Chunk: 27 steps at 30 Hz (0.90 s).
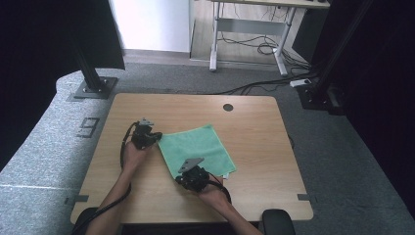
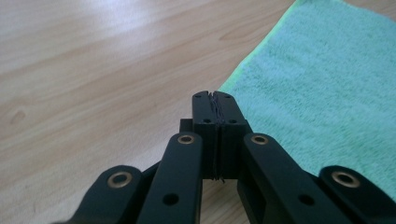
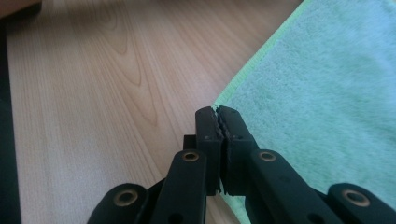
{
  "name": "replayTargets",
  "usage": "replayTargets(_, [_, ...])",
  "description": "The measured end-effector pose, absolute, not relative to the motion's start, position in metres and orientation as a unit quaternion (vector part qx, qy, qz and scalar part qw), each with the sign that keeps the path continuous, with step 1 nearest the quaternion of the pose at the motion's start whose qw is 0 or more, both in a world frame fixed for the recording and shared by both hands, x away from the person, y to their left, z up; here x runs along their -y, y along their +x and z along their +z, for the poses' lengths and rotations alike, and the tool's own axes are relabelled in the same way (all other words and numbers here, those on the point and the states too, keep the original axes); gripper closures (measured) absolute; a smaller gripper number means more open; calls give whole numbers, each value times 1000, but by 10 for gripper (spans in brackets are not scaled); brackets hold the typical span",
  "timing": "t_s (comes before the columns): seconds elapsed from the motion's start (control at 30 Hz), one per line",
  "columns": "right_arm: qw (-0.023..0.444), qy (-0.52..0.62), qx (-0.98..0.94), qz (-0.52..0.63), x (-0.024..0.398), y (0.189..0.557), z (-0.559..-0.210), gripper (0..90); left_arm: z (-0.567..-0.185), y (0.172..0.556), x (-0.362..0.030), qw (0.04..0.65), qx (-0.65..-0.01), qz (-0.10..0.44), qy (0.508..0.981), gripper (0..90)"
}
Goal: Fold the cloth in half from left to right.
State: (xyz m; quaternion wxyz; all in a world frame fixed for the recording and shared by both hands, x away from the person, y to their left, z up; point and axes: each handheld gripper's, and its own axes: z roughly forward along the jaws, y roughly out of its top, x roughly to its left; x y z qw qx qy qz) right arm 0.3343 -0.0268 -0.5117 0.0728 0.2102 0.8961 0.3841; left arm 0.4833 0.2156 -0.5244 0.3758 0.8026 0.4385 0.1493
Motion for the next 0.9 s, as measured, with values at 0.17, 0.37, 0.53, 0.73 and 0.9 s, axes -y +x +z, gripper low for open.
replayTargets(0.17, [83,220,-889,393,42,335,-504,869,-514,483,-208,388,-431,160,798,883])
replayTargets(0.37, [100,240,-877,405,65,339,-496,870,-498,489,-194,395,-420,167,800,882])
replayTargets(0.53, [112,253,-871,407,82,342,-492,869,-492,497,-176,391,-411,168,806,882])
replayTargets(0.73, [120,268,-864,409,98,345,-490,870,-492,509,-155,388,-399,166,814,880])
replayTargets(0.9, [125,281,-860,408,111,348,-490,870,-492,519,-138,389,-392,166,817,880])
